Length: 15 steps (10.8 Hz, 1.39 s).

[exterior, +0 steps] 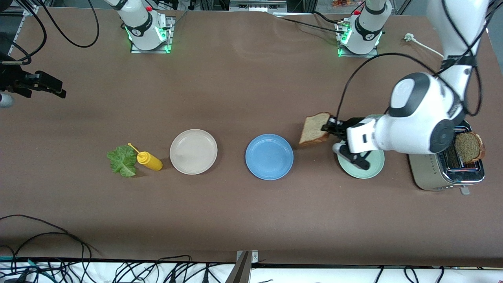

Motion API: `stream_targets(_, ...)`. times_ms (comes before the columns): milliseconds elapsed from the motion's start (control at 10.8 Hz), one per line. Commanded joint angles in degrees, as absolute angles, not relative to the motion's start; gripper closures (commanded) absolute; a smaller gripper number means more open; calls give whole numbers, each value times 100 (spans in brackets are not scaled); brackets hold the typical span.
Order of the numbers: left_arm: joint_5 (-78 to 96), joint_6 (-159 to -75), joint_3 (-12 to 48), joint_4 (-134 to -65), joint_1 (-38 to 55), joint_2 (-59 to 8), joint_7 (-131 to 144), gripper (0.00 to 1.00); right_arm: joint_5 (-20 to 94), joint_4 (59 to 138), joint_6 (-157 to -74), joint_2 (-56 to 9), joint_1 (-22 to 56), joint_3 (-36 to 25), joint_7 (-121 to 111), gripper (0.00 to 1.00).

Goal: Make sandwich in blue plate with both arms
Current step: 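Carry the bread slice with the left gripper over the blue plate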

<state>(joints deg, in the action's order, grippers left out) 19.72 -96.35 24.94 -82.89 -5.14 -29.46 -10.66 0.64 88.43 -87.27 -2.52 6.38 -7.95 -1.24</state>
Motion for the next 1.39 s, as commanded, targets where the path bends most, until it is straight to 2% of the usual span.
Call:
stream_targets(0, 2319, -10342, 2470, -8139, 77, -3583, -1020, 100, 176, 8754, -8631, -264, 606, -800, -229, 0)
stream_targets(557, 3050, -11625, 2461, -8121, 580, -4349, -1028, 100, 176, 8745, -8631, -246, 606, -800, -228, 0)
stream_targets(1299, 3024, -12138, 2426, -8095, 589, -4684, -1151, 100, 176, 8745, -8631, -246, 606, -791, -220, 0)
